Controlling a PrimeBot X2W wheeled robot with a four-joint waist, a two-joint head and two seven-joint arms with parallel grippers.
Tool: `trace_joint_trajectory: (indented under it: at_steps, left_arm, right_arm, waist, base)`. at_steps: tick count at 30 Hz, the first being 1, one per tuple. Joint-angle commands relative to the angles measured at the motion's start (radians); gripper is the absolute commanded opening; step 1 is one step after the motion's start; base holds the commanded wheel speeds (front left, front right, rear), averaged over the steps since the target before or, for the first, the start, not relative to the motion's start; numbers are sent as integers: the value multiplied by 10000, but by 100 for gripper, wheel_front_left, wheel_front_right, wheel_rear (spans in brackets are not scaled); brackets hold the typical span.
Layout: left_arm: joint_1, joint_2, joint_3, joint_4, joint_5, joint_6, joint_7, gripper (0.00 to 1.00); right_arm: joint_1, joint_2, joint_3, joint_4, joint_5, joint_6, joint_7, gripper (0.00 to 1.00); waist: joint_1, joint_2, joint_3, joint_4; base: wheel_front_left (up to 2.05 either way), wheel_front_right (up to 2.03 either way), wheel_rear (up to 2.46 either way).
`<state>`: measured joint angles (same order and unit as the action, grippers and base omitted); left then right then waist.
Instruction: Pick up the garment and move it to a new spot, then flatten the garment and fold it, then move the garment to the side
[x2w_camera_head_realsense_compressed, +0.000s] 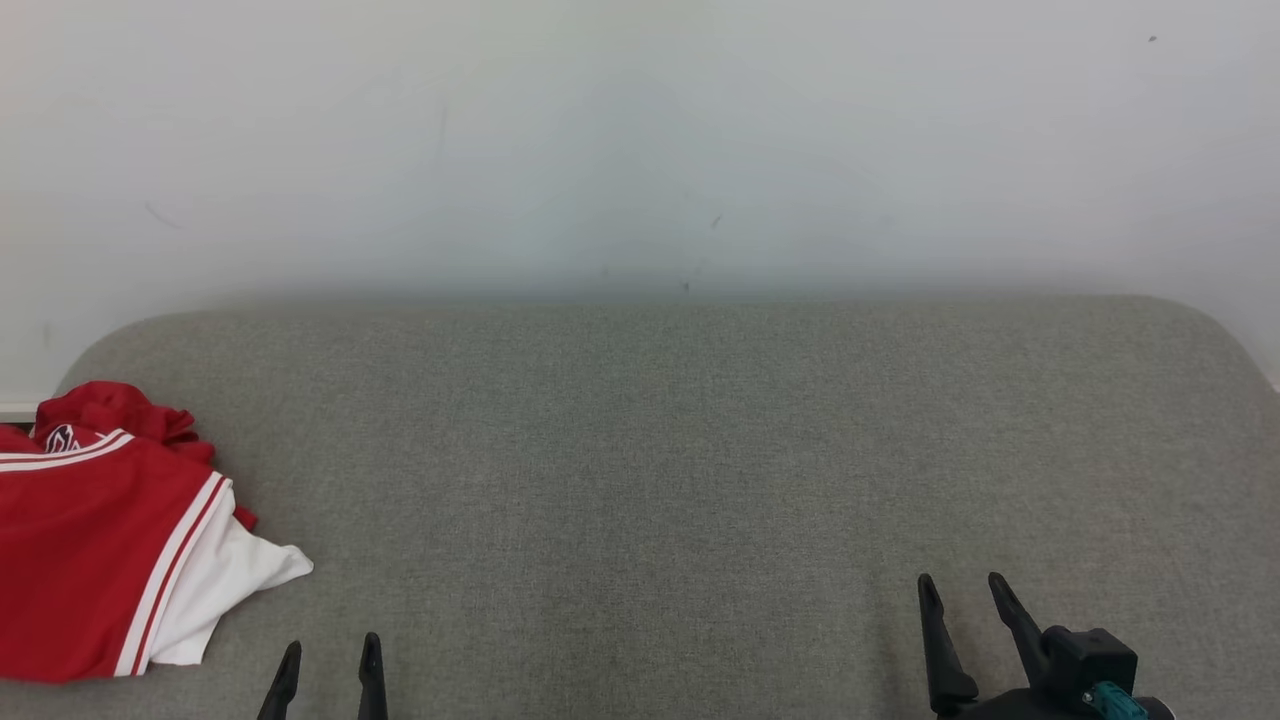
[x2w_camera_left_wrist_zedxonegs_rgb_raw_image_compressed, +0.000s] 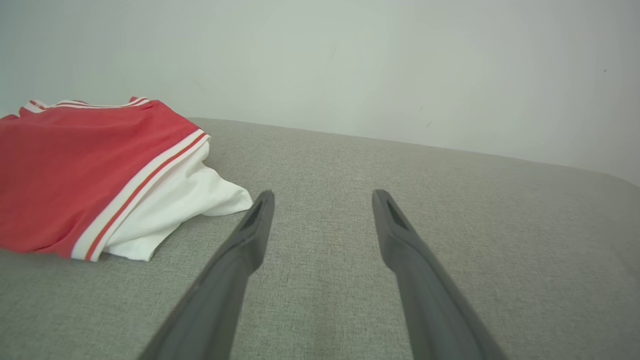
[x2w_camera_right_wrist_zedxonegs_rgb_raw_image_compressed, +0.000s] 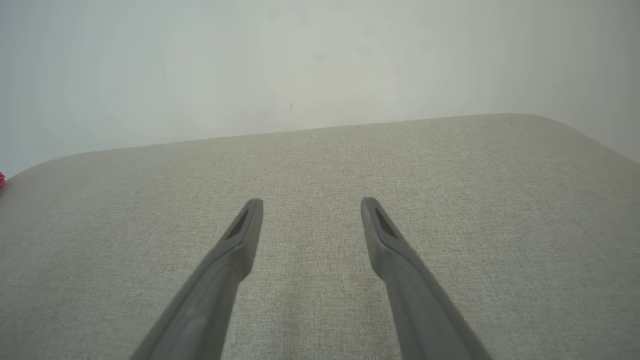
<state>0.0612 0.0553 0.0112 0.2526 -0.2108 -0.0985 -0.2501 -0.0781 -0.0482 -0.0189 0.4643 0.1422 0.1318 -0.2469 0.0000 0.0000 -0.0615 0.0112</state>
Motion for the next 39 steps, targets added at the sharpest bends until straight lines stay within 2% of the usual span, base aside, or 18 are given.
trace_joint_trajectory:
  at_steps: [1,8,25,32,39]
  left_arm:
    - [135,-29,41,-74,254,-61,-84,100]
    - [233,-50,38,-105,636,8,-150,100]
    - [176,-50,-113,60,-7,267,-150,100]
    - [198,-48,379,34,-547,292,-152,100]
    - [518,-48,945,-235,-427,198,-152,100]
  right_arm:
    - [111,-33,-8,-52,-233,-20,-84,100]
    - [167,-33,-82,-14,-918,-21,-189,100]
    - [183,-28,-71,65,-825,-21,-146,100]
    - [280,-28,73,36,-796,-21,-99,100]
    - [442,-25,107,19,-700,-21,-81,100]
  waist:
    - [0,0,-10,-1]
    - [0,0,-50,10]
    - [0,0,-34,59]
    - [0,0,-96,682]
    - [0,0,-250,1923]
  base:
    - [0,0,0]
    - [0,0,0]
    - [0,0,0]
    - [0,0,0]
    - [0,0,0]
